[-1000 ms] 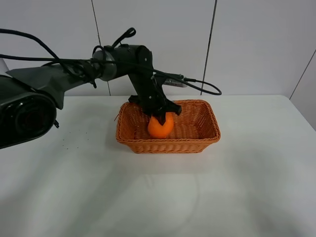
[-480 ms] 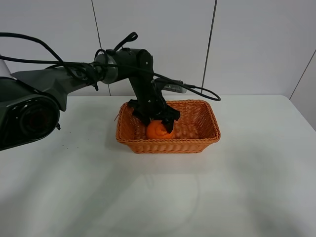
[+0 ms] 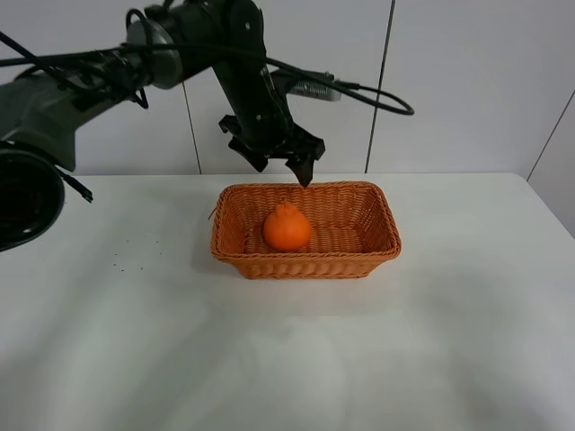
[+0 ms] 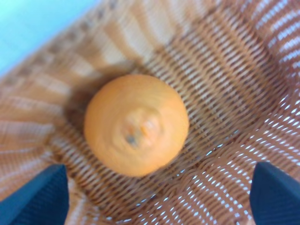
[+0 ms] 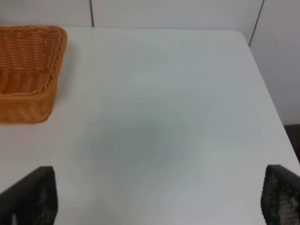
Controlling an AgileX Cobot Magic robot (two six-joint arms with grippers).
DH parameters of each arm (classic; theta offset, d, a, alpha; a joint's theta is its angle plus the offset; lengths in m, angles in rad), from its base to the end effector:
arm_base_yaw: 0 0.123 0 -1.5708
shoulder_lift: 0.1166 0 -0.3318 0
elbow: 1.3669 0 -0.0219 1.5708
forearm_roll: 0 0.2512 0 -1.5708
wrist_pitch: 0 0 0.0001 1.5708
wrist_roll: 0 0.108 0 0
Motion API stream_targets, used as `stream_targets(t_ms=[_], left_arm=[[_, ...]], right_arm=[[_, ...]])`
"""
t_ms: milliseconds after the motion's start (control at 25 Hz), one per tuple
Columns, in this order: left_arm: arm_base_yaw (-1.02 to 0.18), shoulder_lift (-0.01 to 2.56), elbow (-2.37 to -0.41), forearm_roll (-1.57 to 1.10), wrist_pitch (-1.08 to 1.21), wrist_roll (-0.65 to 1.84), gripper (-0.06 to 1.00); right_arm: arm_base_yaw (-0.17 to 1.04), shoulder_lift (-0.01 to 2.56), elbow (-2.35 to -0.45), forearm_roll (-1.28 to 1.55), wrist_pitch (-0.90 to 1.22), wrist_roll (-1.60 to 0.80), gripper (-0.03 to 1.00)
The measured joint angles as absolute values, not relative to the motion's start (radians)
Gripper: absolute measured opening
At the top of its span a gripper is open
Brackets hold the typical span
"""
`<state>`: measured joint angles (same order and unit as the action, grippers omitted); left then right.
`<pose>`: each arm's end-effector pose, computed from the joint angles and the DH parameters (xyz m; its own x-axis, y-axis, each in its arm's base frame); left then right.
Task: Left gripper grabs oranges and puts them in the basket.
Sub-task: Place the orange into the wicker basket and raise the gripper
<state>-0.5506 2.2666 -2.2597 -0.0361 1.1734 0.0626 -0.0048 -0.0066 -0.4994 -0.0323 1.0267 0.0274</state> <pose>0.4575 -0.2851 0.2973 -0.7297 0.5050 -0.4609 0.5721 0.8202 -0.0072 -0.0358 -0.0028 0.2726 -0.4194 0.0127 -0.9077 0.0344 0.9994 -0.0019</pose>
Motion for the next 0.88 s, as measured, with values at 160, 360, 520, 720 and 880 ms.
stream_targets(t_ms=[160,360,520,720,880], left_arm=[[-0.539,2.221,-2.261,-0.034,1.179,0.064,0.89],[-0.502,2.220,-2.261,-0.033,1.182,0.064,0.89],[-0.422,2.220,-2.261,-0.033,1.177,0.064,0.89],[-0.302,2.220,-2.261,-0.033,1.166,0.064,0.89],[-0.168,2.220,-2.261,-0.033,1.151,0.064,0.88]], right_arm=[[-0.005,-0.007,-0.499,-0.032,1.027,0.027,0.69],[-0.005,-0.007,-0.499,-0.032,1.027,0.027,0.69],[-0.005,-0.007,-0.499,-0.032,1.027,0.027,0.69],[-0.005,-0.007,-0.499,-0.032,1.027,0.027,0.69],[-0.005,-0.007,-0.499,-0.032,1.027,0.027,0.69]])
